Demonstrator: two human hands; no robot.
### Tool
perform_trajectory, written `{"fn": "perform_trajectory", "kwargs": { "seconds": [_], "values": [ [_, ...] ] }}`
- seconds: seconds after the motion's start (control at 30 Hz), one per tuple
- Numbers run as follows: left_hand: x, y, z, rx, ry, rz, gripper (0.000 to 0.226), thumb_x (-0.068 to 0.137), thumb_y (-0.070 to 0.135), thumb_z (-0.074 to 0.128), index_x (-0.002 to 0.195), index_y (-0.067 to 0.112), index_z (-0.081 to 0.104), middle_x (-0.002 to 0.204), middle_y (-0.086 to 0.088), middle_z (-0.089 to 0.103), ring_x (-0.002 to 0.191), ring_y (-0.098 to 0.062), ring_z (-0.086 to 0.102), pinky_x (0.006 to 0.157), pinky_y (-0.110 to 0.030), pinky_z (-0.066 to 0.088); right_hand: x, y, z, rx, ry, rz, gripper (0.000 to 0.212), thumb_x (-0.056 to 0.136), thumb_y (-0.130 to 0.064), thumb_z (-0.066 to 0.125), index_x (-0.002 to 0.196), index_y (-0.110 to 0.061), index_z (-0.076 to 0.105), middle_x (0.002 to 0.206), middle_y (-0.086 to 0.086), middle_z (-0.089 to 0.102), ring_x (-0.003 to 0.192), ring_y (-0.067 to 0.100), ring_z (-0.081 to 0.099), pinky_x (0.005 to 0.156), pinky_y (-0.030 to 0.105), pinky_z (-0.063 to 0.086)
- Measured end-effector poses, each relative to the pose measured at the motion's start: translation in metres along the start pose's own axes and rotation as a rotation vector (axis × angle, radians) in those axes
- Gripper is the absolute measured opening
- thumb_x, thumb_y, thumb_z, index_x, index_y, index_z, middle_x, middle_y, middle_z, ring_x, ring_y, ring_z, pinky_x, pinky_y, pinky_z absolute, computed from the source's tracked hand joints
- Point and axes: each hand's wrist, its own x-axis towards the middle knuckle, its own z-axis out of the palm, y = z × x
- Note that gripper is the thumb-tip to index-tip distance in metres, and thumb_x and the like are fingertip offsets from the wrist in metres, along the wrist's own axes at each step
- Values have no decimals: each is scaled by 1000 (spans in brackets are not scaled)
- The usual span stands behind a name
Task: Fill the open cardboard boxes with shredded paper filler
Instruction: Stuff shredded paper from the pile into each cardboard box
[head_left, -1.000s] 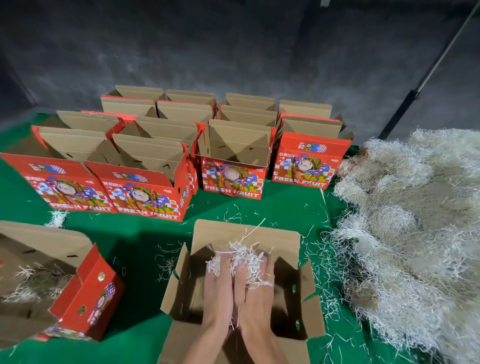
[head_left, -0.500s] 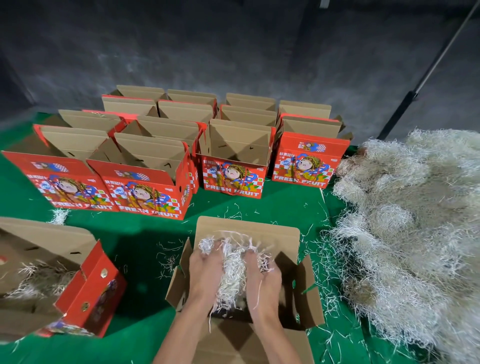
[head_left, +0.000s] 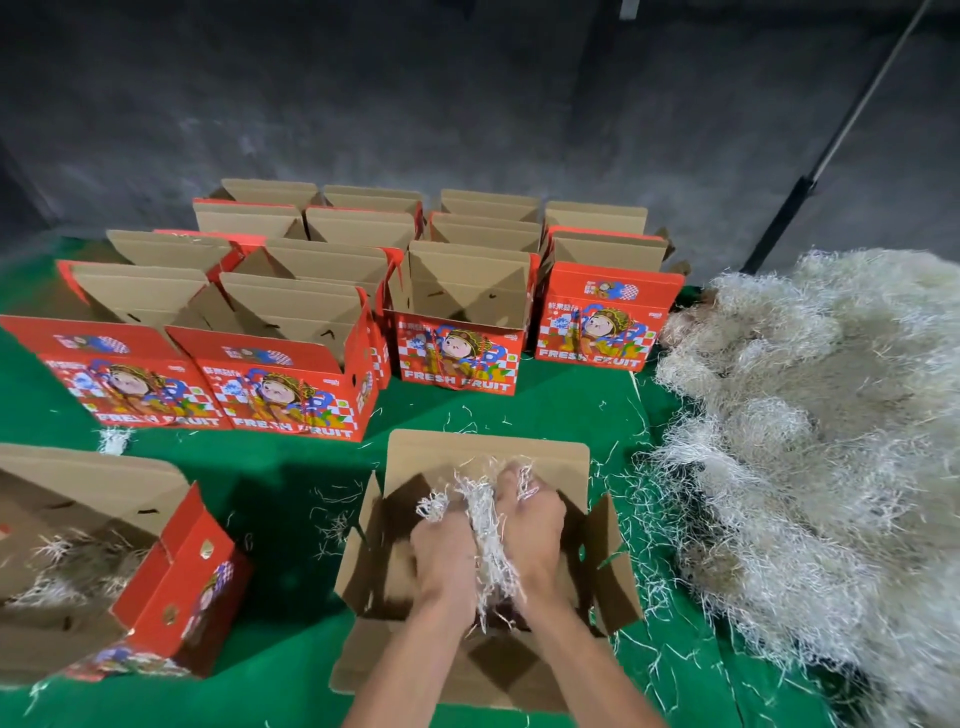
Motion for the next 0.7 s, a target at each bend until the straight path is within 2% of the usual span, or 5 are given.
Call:
{"fn": "perform_trajectory", "kwargs": {
  "seconds": [0.17, 0.27, 0.37, 0.57, 0.7],
  "values": [
    [17, 43, 1, -25, -30, 40, 16, 100, 24, 57, 93, 11, 59, 79, -4, 55, 68, -17, 53, 63, -27, 44, -21, -12, 10, -83, 103, -171, 59, 101, -50, 39, 75, -4, 65, 47, 8, 58, 43, 23, 57, 49, 29, 48],
    [2, 20, 5, 36, -66, 18, 20, 102, 15, 46, 92, 6, 60, 55, 6, 48, 43, -7, 43, 40, -22, 35, 12, -28, -4, -95, 34, -71, 43, 103, -44, 47, 69, -17, 55, 44, -2, 47, 39, 14, 45, 47, 26, 41],
    [5, 27, 10, 27, -50, 19, 18, 100, 22, 48, 85, 14, 55, 62, -1, 42, 51, -14, 38, 48, -28, 32, 6, -11, -6, -118, -3, -28, 31, 102, -26, 55, 82, -6, 67, 63, 2, 63, 53, 18, 58, 54, 28, 52],
    [11, 30, 15, -140, 15, -88, 21, 100, 16, 47, 90, 5, 61, 69, -7, 57, 56, -20, 53, 54, -27, 44, 16, -22, 5, -265, 108, -305, 57, 99, -58, 25, 69, -23, 58, 48, 0, 51, 43, 14, 49, 48, 26, 44],
    [7, 20, 24, -50, 8, -91, 28, 99, 18, 45, 119, 3, 58, 98, -18, 64, 91, -29, 64, 81, -40, 52, 41, 7, -8, -229, -137, -34, 58, 94, -56, 49, 111, -4, 67, 101, 16, 69, 82, 18, 54, 81, 34, 52]
  ]
}}
